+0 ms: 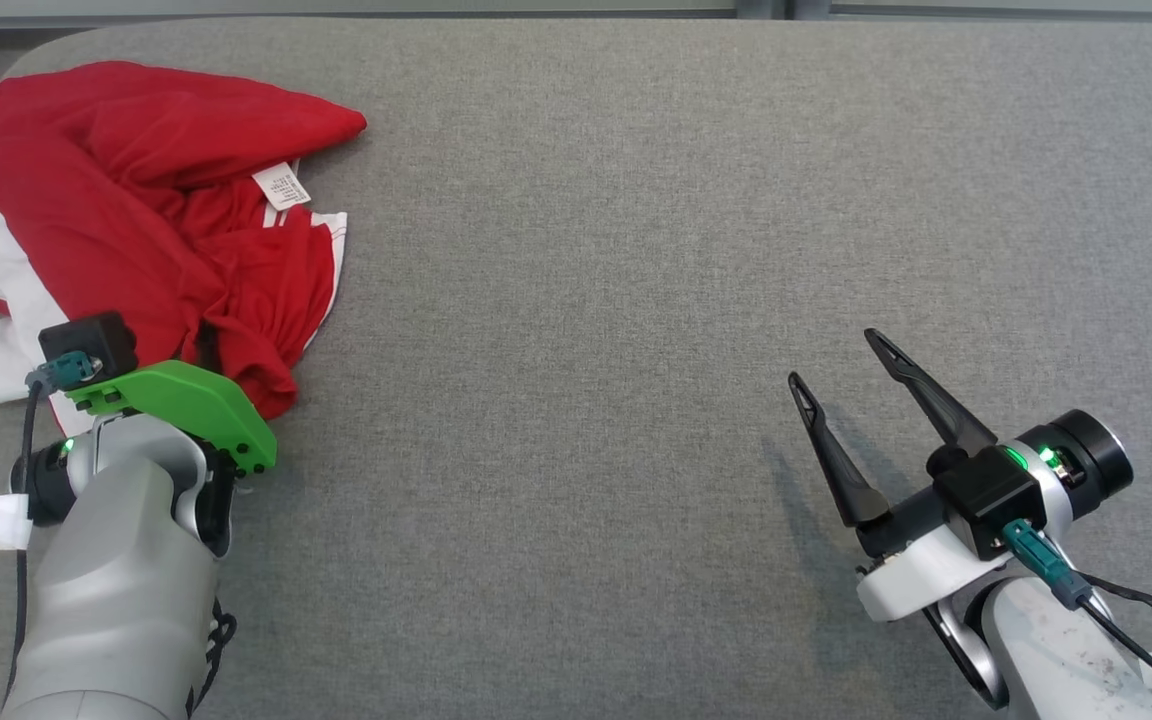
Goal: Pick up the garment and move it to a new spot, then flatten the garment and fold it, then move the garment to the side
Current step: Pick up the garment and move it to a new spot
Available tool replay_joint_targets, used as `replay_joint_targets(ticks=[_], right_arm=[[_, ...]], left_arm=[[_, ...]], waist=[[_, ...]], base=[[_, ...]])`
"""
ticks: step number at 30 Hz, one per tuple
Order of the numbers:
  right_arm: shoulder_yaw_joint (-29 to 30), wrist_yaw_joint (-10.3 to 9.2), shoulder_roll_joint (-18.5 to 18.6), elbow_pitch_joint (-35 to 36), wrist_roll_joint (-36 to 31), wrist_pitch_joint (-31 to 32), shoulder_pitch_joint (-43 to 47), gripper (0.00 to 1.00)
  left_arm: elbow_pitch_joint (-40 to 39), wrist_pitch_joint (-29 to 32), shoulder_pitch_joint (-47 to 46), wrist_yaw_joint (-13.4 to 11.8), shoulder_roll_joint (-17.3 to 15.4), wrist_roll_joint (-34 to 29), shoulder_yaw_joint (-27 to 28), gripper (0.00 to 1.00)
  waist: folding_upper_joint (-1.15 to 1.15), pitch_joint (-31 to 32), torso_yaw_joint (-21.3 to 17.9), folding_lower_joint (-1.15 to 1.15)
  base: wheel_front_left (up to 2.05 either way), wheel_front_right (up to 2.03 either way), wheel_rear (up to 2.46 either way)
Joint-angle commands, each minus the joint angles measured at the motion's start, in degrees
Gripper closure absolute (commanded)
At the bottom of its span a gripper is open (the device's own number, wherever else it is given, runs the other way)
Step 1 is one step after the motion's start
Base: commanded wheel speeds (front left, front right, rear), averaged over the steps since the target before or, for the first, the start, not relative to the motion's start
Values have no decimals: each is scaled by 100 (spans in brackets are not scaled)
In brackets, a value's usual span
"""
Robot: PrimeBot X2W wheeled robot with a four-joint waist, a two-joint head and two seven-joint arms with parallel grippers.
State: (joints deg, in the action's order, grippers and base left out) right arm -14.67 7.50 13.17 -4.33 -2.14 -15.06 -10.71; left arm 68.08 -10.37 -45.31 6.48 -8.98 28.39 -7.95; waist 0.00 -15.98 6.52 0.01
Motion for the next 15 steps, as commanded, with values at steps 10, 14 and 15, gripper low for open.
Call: replay_joint_targets(ticks=[10, 14, 15], right_arm=[[12, -1, -132, -106, 56, -20, 259, 0], [9, -1, -184, -126, 86, -20, 363, 0], [11, -1, -195, -126, 91, -20, 369, 0]], left_arm=[[8, -360, -247, -87, -177, -102, -84, 100], [-139, -400, -267, -43, -234, 8, -12, 100], [-181, -404, -264, -17, -219, 51, 5, 100]], waist=[[0, 479, 193, -1], [0, 633, 280, -1], [0, 661, 299, -1]], base=[[0, 0, 0], [0, 0, 0], [0, 0, 0]])
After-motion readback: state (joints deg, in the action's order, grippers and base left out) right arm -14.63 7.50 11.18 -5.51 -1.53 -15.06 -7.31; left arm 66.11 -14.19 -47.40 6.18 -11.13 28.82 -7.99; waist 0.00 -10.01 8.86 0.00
